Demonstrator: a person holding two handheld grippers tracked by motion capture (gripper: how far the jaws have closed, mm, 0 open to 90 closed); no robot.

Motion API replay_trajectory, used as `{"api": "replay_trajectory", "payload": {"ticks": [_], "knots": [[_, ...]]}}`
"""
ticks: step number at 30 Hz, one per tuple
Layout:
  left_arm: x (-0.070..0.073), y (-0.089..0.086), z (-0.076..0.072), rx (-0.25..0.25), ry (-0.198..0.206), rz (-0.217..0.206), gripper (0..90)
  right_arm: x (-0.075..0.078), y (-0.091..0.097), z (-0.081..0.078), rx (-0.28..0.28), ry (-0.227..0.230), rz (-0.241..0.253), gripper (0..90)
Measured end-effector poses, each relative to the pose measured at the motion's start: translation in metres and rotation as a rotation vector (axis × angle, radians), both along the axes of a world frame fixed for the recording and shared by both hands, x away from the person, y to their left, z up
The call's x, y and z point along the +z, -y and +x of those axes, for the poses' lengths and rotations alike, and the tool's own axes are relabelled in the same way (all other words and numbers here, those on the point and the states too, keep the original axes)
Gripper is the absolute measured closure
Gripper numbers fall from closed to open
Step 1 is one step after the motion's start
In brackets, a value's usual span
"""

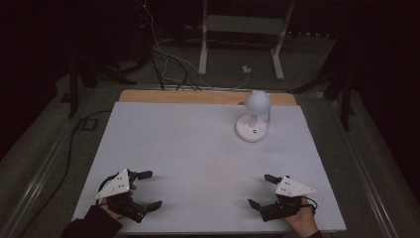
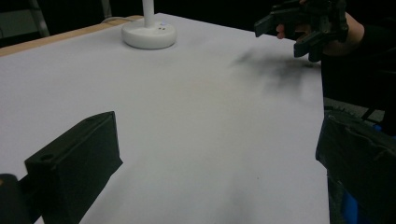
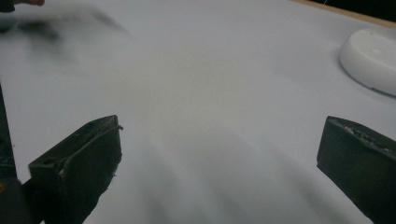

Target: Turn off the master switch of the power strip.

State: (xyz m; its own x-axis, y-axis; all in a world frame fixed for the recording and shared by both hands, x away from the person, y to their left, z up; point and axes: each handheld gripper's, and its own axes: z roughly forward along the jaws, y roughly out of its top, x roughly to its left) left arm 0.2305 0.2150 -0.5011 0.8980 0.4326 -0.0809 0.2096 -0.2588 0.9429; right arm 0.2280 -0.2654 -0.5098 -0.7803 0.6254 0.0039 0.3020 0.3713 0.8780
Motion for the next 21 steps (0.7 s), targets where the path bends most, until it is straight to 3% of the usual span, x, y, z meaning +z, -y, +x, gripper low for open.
{"api": "replay_trajectory", "payload": {"ticks": [16, 21], "knots": [[0.0007, -0.0002, -0.0004, -0.006, -0.004, -0.010, 0.4, 0.0004, -0.0039, 0.0000, 0.011, -0.017, -0.022, 0.0], [0.0010, -0.0003, -0.0008, -0.006, -0.002, -0.015, 0.4, 0.0023, -0.0073, -0.0007, 0.009, -0.049, -0.018, 0.0]]}}
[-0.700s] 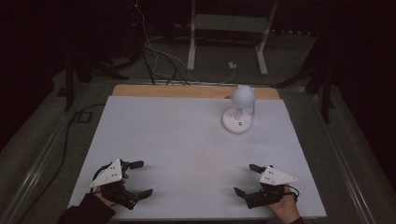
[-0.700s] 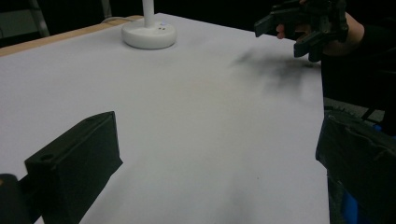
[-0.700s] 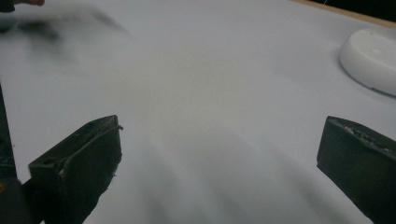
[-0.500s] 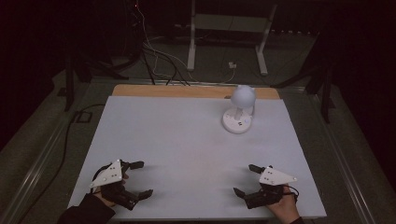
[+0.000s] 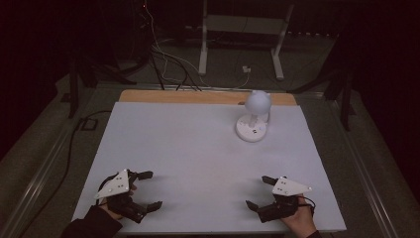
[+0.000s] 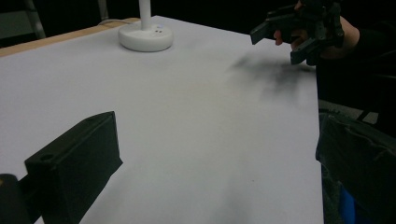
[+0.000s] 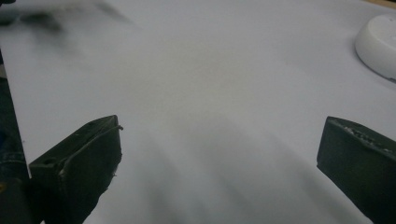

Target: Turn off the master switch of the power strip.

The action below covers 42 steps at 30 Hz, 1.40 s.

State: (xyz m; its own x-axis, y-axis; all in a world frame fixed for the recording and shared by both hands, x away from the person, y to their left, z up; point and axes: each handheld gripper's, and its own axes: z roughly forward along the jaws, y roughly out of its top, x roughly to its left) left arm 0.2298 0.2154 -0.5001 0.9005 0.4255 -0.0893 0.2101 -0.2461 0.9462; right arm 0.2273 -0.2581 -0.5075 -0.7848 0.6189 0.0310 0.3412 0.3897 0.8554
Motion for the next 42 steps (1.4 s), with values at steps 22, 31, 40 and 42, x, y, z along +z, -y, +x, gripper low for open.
{"api": "replay_trajectory", "payload": {"ticks": [22, 31, 40, 42], "knots": [[-0.001, 0.001, 0.000, -0.007, -0.010, -0.001, 0.4, 0.030, -0.015, 0.002, 0.014, -0.028, 0.026, 0.1], [0.000, 0.001, 0.000, -0.007, -0.009, 0.001, 0.4, 0.044, -0.017, 0.008, 0.022, 0.001, 0.016, 0.6], [0.000, 0.001, 0.001, -0.006, -0.011, -0.006, 0.4, 0.054, -0.017, 0.018, 0.022, 0.014, 0.010, 0.5], [0.000, 0.001, 0.000, -0.006, -0.010, -0.006, 0.4, 0.056, -0.016, 0.021, 0.016, 0.018, 0.014, 0.5]]}}
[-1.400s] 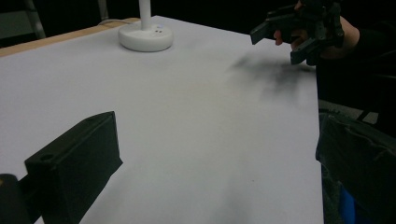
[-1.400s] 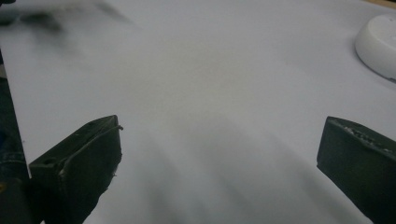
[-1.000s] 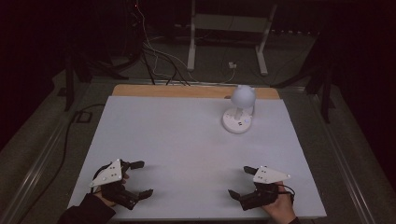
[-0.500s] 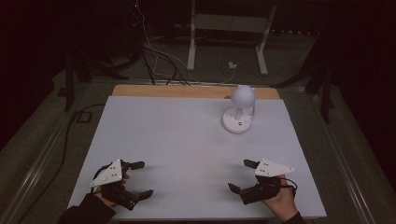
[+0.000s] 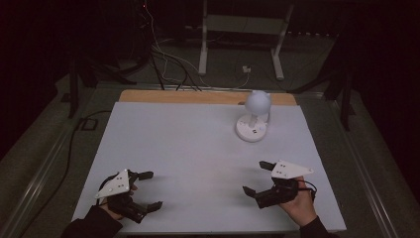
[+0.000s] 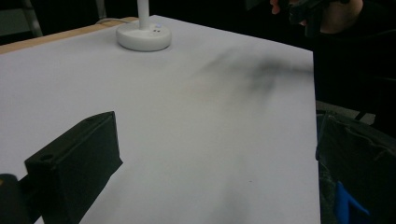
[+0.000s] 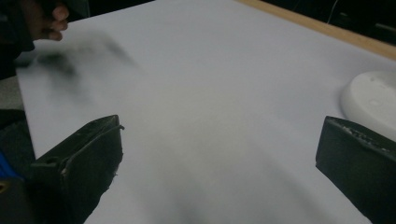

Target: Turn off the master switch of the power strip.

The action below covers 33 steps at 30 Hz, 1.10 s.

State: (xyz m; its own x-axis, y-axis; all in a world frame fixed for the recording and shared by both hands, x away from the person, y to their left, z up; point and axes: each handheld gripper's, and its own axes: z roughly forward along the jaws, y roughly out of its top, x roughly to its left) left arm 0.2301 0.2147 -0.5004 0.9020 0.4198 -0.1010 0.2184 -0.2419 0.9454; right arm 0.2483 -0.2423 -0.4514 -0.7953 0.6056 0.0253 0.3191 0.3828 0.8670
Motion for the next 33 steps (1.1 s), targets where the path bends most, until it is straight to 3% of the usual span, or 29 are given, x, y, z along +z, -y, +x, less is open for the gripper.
{"api": "replay_trajectory", "payload": {"ticks": [13, 33], "knots": [[0.000, 0.000, 0.000, 0.000, -0.002, -0.002, 0.4, 0.013, 0.004, 0.015, -0.022, 0.014, 0.009, 0.5], [0.001, -0.001, 0.000, 0.001, -0.005, -0.009, 0.4, 0.017, 0.013, 0.039, -0.090, 0.021, 0.008, 0.6]]}}
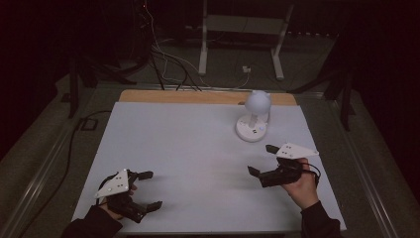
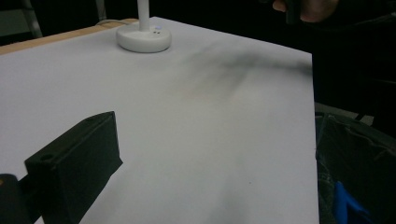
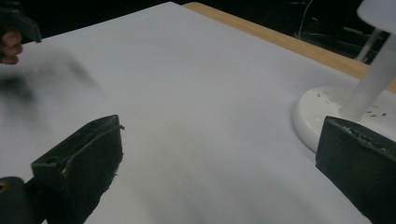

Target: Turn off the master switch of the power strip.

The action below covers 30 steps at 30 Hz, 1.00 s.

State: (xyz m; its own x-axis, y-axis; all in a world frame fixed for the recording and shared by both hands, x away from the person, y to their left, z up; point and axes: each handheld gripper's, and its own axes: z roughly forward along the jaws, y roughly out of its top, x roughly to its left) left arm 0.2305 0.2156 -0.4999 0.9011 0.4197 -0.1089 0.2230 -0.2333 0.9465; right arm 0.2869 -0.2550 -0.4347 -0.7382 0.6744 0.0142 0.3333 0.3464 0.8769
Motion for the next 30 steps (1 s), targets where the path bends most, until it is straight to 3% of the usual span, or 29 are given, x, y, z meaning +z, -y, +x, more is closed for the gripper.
{"api": "replay_trajectory", "payload": {"ticks": [30], "knots": [[0.000, 0.000, 0.000, -0.003, -0.002, -0.002, 0.4, 0.004, 0.022, 0.055, -0.202, 0.011, -0.001, 0.6]]}}
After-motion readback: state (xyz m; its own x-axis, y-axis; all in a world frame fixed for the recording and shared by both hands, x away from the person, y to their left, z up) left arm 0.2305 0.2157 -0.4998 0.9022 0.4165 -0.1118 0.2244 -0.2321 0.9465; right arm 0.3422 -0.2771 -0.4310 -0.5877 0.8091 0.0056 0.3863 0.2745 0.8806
